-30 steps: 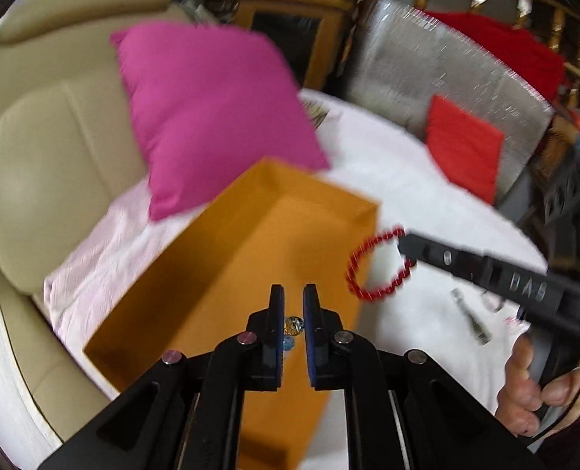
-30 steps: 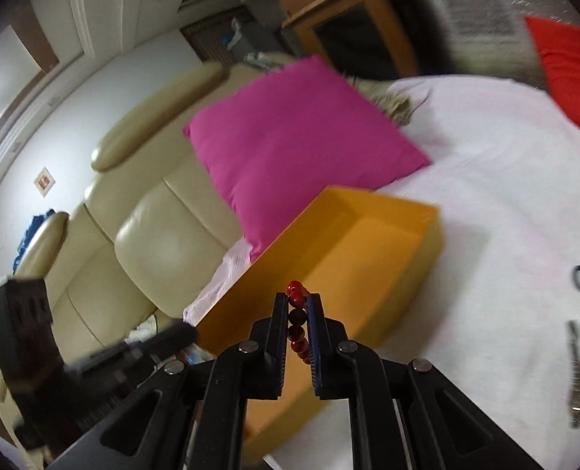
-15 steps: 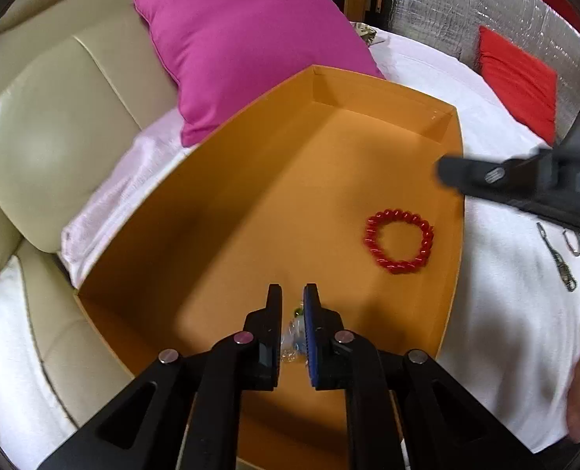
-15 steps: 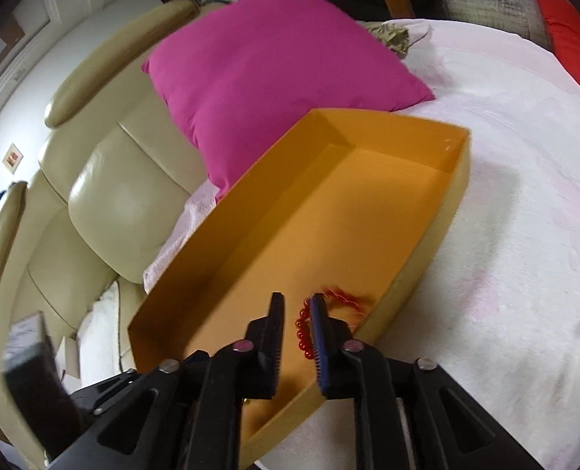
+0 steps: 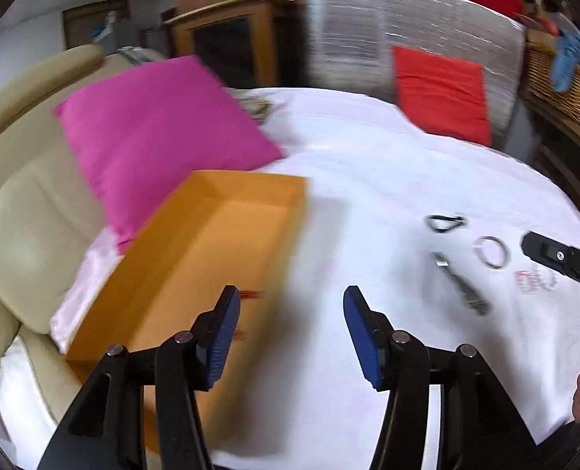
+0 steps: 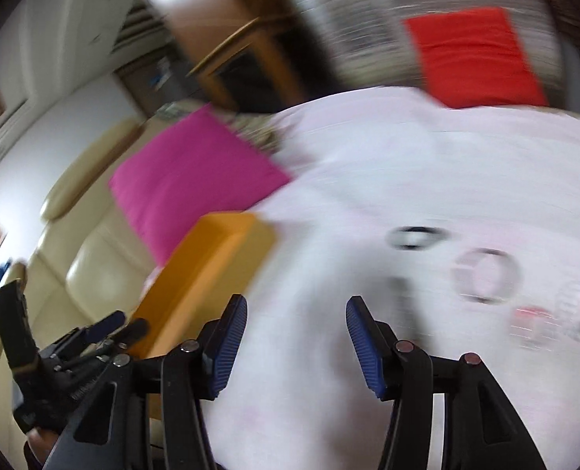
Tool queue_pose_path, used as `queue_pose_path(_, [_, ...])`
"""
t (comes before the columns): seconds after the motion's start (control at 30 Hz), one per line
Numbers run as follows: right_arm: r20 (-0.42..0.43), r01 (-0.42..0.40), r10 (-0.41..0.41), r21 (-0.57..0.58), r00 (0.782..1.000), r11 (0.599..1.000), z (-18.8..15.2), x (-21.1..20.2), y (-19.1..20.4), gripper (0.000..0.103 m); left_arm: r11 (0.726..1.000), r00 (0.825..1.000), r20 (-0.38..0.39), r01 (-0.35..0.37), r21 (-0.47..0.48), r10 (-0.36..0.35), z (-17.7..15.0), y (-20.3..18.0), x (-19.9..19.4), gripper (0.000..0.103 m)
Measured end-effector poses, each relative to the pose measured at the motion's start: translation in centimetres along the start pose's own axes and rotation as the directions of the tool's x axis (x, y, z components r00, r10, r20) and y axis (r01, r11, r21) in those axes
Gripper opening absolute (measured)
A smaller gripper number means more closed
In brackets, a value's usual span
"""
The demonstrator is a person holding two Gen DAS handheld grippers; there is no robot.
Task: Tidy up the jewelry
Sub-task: 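Carry both items over the orange box and open both tools to drop them, then grasp the silver watch with left tool while right tool grasps the black rubber ring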
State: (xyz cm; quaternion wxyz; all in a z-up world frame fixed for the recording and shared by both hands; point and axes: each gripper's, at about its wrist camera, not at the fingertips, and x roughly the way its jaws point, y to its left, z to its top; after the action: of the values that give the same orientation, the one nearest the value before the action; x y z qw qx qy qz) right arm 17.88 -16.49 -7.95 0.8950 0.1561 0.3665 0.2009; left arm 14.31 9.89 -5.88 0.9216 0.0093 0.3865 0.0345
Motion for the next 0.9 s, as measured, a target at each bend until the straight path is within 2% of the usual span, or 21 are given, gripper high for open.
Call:
queue_pose_path(0.17, [0.060, 0.095, -0.106, 0.161, 0.993, 0.982, -0.5, -5.1, -9.5, 0.057, 0.995, 0.993, -0.078, 0.096, 0.032, -0.093, 0.2, -7.0, 2.9, 0.057])
queue_pose_path(0.23, [0.083, 0.098, -0.123, 0.251, 0.989, 0.963, -0.6, -6.5, -13.2, 0.057, 0.990, 0.985, -0.111, 0.139, 0.035, -0.134, 0.2, -9.7, 4.3, 0.057])
queue_pose_path(0.37, [0.069, 0.155, -0.189, 0.336, 0.980, 0.929, -0.3, -7.5, -18.0, 0.057, 0.977, 0.968, -0.149, 0.208, 0.036, -0.201, -0.2, -13.8, 6.8, 0.057])
queue_pose_path(0.57, [0.043, 0.235, -0.274, 0.399, 0.961, 0.886, 0.4, -7.5, -23.2, 0.055, 0.967, 0.943, -0.222, 0.253, -0.005, -0.248, -0.8, -16.6, 10.2, 0.057])
queue_pose_path(0.63, [0.024, 0.250, -0.284, 0.408, 0.958, 0.878, 0.9, -6.7, -24.3, 0.047, 0.959, 0.926, -0.253, 0.280, -0.034, -0.280, -0.6, -16.8, 10.9, 0.057])
queue_pose_path(0.73, [0.014, 0.276, -0.308, 0.409, 0.951, 0.870, 2.3, -5.0, -25.5, 0.044, 0.970, 0.939, -0.243, 0.243, -0.034, -0.243, -0.6, -16.9, 11.1, 0.057])
queue_pose_path(0.8, [0.007, 0.303, -0.332, 0.391, 0.943, 0.869, 3.1, -3.4, -25.6, 0.044, 0.968, 0.933, -0.259, 0.249, -0.031, -0.249, -0.7, -17.0, 11.7, 0.057])
queue_pose_path(0.83, [-0.003, 0.326, -0.351, 0.378, 0.936, 0.866, 3.4, -2.4, -25.4, 0.040, 0.965, 0.926, -0.274, 0.260, -0.034, -0.259, -0.8, -17.1, 12.1, 0.057])
queue_pose_path(0.9, [-0.050, 0.401, -0.411, 0.349, 0.910, 0.847, 3.8, -0.7, -25.6, 0.033, 0.963, 0.923, -0.278, 0.265, -0.037, -0.265, -0.8, -17.1, 12.6, 0.057])
